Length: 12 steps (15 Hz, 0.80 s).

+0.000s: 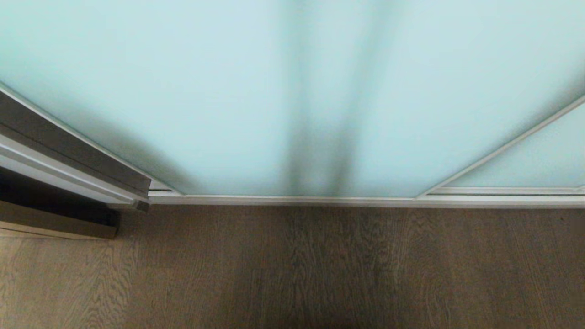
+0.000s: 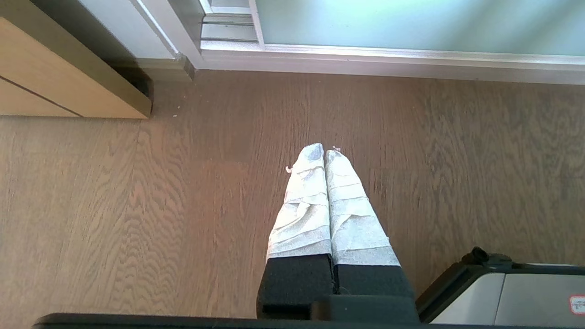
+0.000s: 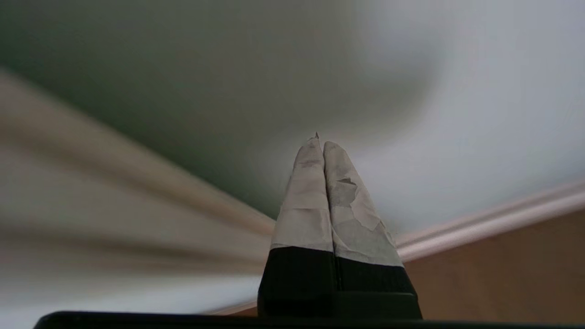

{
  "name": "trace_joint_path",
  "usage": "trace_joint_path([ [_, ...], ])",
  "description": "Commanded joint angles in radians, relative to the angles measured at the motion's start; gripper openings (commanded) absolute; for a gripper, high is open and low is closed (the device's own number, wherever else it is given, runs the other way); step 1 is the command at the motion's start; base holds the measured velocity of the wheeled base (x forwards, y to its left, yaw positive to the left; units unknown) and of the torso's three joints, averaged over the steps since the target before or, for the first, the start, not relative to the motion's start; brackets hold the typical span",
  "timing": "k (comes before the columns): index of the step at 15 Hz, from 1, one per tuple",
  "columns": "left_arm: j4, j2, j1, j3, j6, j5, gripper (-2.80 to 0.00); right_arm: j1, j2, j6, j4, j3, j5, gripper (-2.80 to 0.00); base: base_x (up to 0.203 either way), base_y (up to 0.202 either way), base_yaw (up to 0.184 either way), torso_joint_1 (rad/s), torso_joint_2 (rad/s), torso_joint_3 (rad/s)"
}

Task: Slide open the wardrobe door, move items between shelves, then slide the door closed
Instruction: Close the door

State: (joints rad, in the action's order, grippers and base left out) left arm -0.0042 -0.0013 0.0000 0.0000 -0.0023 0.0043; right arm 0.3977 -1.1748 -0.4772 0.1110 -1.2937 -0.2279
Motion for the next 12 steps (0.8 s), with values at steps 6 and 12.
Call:
trace_joint_path([
  [6, 0.000, 0.001, 0.000, 0.002, -0.001, 0.000, -2.80, -0.070, -0.108, -0.008, 0.015, -0.065, -0.022, -2.80, 0.000, 0.000, 0.000, 0.000, 0.00, 0.000],
  [12, 0.000, 0.001, -0.001, 0.002, -0.001, 0.000, -2.80, -0.219, -0.011, -0.007, 0.011, -0.012, -0.016, -2.80, 0.000, 0.000, 0.000, 0.000, 0.00, 0.000],
])
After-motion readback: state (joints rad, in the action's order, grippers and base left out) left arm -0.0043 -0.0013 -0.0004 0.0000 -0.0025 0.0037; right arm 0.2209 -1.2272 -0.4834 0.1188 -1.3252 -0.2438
